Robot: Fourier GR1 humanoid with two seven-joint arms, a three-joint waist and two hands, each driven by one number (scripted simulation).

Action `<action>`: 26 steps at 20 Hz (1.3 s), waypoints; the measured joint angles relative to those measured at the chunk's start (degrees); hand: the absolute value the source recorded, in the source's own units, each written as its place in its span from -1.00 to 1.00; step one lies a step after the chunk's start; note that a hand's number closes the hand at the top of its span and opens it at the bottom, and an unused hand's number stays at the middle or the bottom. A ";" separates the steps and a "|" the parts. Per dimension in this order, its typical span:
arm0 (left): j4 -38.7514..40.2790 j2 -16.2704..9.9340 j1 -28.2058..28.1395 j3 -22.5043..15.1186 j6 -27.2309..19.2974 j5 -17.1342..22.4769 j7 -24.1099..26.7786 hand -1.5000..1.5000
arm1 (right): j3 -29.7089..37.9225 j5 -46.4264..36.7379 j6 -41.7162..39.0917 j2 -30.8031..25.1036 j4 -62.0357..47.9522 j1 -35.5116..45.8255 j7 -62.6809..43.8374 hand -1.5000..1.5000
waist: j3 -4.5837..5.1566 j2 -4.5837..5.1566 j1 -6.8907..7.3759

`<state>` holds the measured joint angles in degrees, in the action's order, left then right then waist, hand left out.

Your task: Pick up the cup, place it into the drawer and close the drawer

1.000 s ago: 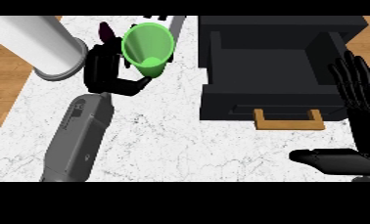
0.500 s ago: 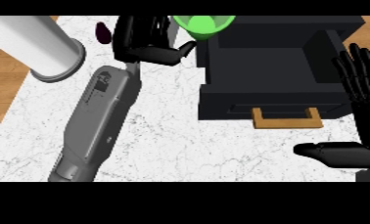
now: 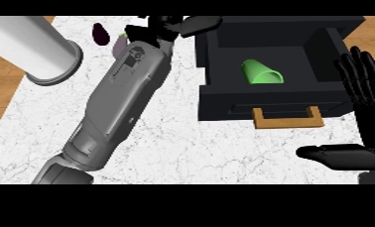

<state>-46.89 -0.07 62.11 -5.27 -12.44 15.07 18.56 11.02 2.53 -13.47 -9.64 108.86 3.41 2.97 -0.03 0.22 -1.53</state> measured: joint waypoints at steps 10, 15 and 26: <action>14.44 0.07 8.88 -6.74 -4.72 9.04 1.60 1.00 | 0.40 0.66 -0.68 -0.57 -1.41 1.62 0.27 -1.00 | -0.01 0.31 -1.22; 17.97 0.07 10.53 -12.55 -6.59 13.62 1.94 1.00 | -0.04 0.43 -0.66 -0.50 -1.74 2.53 0.15 -1.00 | -0.02 0.41 -1.79; 22.54 0.07 10.29 -25.56 -9.51 16.63 -0.94 -1.00 | -1.13 -0.23 -0.59 0.06 -1.79 3.04 0.60 -1.00 | -0.05 0.75 -3.15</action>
<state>-24.35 0.00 72.40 -30.83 -21.95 31.70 17.63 9.90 2.30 -14.06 -9.59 107.07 6.45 3.57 -0.08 0.97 -4.67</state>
